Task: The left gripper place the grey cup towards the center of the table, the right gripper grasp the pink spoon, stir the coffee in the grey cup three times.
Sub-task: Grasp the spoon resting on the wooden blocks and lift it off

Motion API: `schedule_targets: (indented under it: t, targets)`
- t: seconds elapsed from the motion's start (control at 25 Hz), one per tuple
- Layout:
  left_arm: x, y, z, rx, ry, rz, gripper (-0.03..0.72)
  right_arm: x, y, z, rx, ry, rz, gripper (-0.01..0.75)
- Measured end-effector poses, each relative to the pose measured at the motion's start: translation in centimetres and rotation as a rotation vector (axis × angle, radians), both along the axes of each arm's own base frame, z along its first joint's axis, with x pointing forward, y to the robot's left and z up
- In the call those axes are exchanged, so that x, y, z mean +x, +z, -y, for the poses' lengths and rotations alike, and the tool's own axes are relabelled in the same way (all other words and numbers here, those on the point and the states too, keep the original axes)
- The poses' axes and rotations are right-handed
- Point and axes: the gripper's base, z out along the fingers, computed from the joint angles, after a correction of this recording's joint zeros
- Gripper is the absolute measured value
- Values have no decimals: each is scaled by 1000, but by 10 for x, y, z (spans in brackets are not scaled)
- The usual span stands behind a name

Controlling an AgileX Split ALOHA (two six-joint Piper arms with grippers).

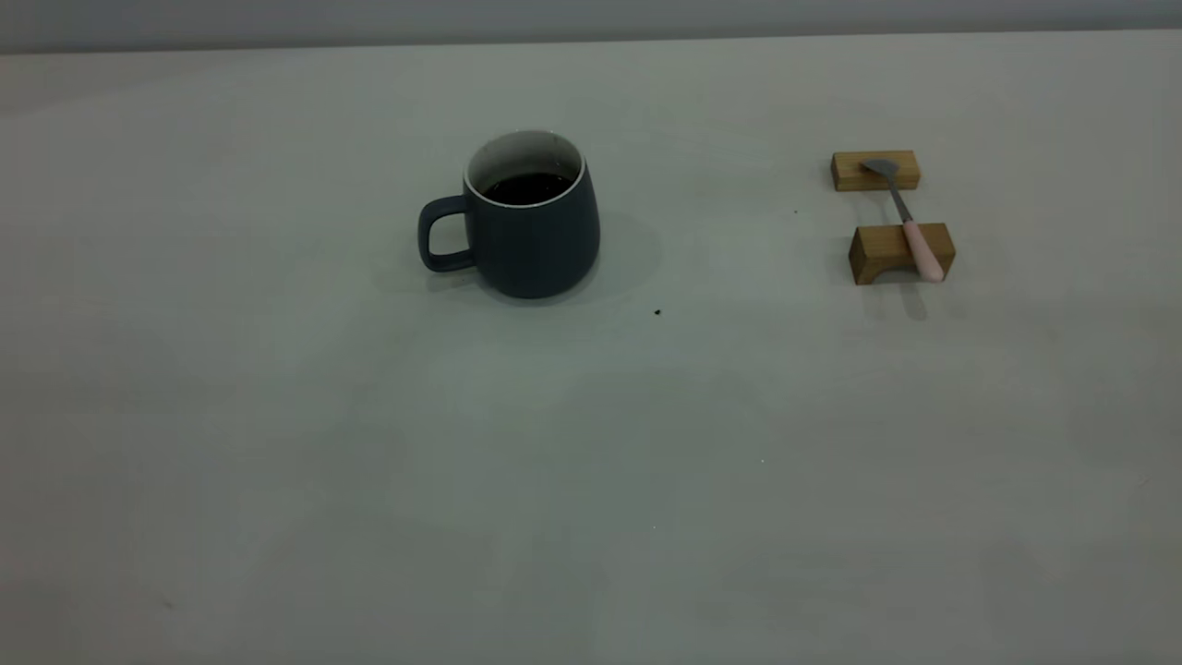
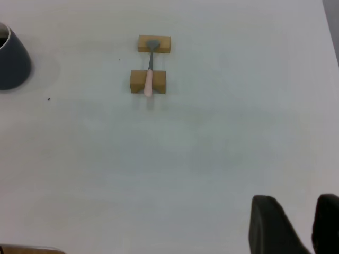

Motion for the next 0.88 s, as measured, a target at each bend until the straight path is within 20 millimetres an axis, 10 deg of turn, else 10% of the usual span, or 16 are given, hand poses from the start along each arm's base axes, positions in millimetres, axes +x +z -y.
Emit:
schedule_targets:
  t: [0.44, 0.88]
  targets:
    - [-32, -48, -3, -17, 106, 129, 277, 0, 0, 0, 0, 0, 0, 237]
    - [-35, -53, -3, -21, 107, 155, 277, 0, 0, 0, 0, 0, 0, 237]
